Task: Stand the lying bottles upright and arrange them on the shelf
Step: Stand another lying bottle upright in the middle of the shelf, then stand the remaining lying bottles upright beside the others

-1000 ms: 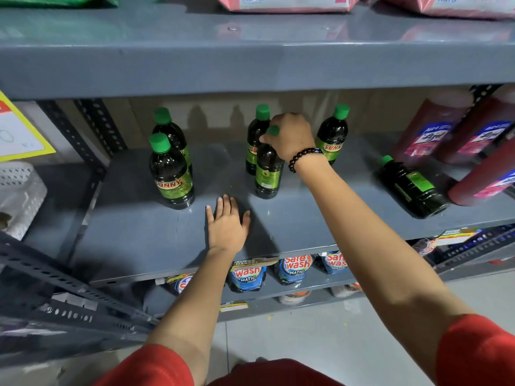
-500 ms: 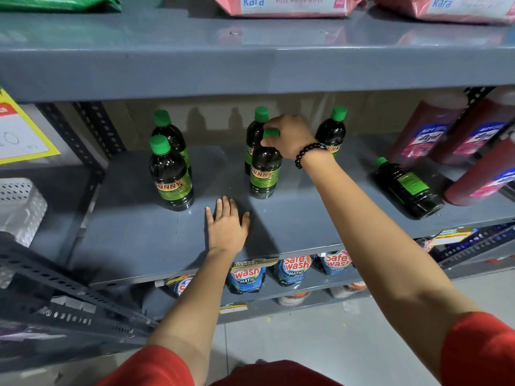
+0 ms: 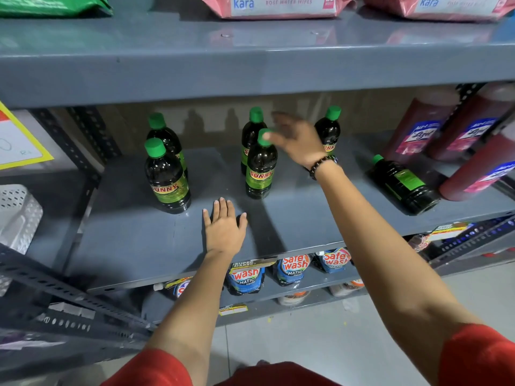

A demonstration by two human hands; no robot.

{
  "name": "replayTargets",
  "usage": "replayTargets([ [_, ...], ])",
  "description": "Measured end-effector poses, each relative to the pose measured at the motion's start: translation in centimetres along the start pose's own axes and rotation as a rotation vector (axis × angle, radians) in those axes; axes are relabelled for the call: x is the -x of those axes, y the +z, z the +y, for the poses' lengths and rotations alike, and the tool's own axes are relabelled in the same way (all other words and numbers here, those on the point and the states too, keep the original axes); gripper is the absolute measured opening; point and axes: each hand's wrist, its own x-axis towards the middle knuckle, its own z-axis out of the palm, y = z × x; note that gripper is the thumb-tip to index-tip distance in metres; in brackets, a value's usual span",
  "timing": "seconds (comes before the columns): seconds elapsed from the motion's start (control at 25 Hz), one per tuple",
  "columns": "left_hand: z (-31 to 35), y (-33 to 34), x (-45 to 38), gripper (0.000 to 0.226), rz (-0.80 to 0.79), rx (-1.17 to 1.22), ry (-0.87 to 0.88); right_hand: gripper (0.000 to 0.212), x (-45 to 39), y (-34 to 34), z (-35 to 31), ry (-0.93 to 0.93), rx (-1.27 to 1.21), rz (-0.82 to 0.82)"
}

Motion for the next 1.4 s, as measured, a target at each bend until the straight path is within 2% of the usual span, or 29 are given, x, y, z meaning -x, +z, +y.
replayTargets([
  [0.08, 0.1, 0.0, 0.0, 0.058, 0.001, 0.009, -0.003, 0.037, 1.6, -1.5, 3.1, 0.116, -0.178, 0.438],
  [0.12, 0.1, 0.0, 0.0, 0.058, 0.001, 0.009, -0.005, 0.034, 2.3, -2.5, 5.2, 0.198, -0.148, 0.618],
  [0.16, 0.2, 0.1, 0.0, 0.058, 0.002, 0.005, -0.005, 0.036, 3.0, -3.6, 7.4, 0.290, -0.033, 0.718],
  [0.2, 0.1, 0.1, 0.0, 0.058, 0.006, -0.001, -0.005, 0.039, 3.9, -4.7, 9.6, 0.402, 0.130, 0.730],
  [0.32, 0.1, 0.1, -0.1, 0.057, 0.012, -0.012, -0.008, 0.044, 5.7, -6.8, 15.3, 0.652, 0.523, 0.613],
  [0.48, 0.2, 0.2, 0.0, 0.057, 0.026, -0.003, -0.009, 0.049, 6.0, -9.5, 20.7, 0.782, 0.744, 0.415],
  [0.6, 0.2, 0.3, -0.2, 0.056, 0.027, 0.009, -0.014, 0.051, 6.2, -11.0, 22.7, 0.836, 0.788, 0.327],
  [0.76, 0.1, 0.3, -0.2, 0.056, 0.026, 0.012, -0.020, 0.052, 6.2, -11.5, 23.0, 0.732, 0.888, 0.384],
  [0.96, 0.1, 0.3, -0.1, 0.056, 0.034, 0.012, -0.018, 0.037, 5.7, -10.9, 21.4, 0.766, 0.926, 0.370],
  [1.32, 0.2, 0.3, 0.0, 0.055, 0.038, 0.028, -0.022, 0.054, 6.2, -10.7, 21.5, 0.741, 0.865, 0.351],
  [1.4, 0.2, 0.3, -0.1, 0.055, 0.039, 0.027, -0.020, 0.061, 6.3, -10.7, 20.8, 0.764, 0.788, 0.392],
])
